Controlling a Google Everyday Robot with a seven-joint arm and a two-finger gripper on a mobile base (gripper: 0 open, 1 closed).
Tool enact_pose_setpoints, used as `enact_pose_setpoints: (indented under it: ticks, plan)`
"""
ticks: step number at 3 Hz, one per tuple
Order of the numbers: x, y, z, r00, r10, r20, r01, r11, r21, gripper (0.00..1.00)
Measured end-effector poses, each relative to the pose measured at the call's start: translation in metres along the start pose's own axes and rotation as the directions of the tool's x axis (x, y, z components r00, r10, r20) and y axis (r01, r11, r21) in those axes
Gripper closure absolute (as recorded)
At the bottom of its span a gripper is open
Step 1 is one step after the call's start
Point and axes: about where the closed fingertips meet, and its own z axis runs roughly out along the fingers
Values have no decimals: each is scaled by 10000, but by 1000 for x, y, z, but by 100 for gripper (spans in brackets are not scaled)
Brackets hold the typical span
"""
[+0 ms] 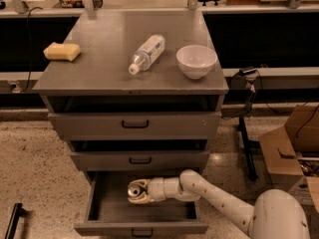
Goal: Place redbull can into bottom drawer
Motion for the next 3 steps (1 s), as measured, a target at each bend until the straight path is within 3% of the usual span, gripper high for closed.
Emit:
enact_pose_setpoints:
  ticks: [2, 3]
  plan:
    - [84, 16, 35, 9938, 1046, -376, -1038, 9944, 217, 100]
    - [104, 19, 44, 9899, 1393, -245, -1382, 9894, 444, 81]
